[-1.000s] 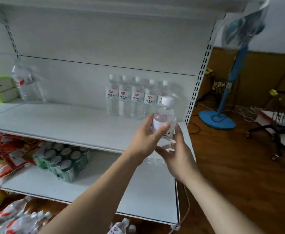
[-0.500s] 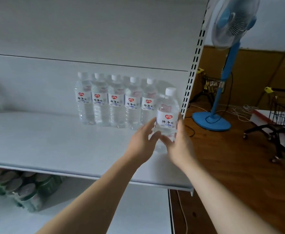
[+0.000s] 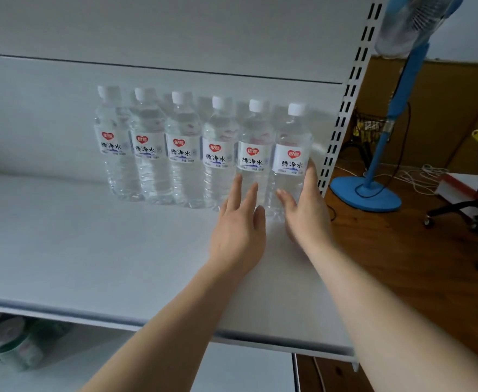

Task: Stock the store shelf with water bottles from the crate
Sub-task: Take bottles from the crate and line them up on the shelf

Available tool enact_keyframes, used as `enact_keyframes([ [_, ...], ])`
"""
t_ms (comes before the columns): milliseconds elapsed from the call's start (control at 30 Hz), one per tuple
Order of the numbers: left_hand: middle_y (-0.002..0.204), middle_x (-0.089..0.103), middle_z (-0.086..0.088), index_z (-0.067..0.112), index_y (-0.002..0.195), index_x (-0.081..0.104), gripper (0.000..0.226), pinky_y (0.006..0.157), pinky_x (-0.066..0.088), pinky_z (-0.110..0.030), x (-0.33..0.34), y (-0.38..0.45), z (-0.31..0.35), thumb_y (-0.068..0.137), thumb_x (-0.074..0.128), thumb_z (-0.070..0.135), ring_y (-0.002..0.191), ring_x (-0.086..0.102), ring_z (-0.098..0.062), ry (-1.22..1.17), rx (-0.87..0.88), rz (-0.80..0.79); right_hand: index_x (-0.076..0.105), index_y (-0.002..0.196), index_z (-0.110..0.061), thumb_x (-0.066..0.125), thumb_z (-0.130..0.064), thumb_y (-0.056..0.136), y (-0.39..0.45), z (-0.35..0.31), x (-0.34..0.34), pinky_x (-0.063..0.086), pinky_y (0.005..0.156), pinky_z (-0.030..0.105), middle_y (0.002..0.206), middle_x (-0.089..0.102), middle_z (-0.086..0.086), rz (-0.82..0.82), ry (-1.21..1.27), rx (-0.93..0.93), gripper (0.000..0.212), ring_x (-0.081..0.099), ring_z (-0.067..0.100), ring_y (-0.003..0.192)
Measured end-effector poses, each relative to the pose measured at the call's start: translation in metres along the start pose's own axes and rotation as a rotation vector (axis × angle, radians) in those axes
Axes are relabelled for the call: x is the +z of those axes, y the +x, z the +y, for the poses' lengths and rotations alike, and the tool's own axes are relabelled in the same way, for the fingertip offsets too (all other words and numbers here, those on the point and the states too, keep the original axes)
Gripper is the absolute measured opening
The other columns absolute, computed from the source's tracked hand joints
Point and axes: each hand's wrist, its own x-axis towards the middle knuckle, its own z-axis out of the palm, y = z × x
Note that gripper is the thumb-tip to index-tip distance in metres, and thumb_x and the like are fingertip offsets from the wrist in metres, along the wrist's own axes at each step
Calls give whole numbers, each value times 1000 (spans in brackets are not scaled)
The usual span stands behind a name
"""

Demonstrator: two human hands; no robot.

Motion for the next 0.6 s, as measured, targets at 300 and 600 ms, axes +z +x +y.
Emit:
enact_keyframes([
  [300, 167, 3, 13, 28, 156, 28, 52, 112, 35, -35, -1, 4, -5, 105, 38, 25, 149, 26, -17, -81, -35, -25, 37, 146, -17, 60, -39, 96, -12, 9, 3, 51, 87, 41, 124, 58, 12, -16, -136, 53, 59, 59, 30, 109],
  [600, 136, 57, 2, 21, 138, 52, 45, 102, 50, -41, -56, -54, 1, 94, 59, 26, 118, 59, -11, -420, -216, 32, 53, 137, -4, 55, -36, 98, -94, -40, -24, 50, 93, 42, 129, 58, 15, -109, -393, -272, 51, 56, 34, 117],
])
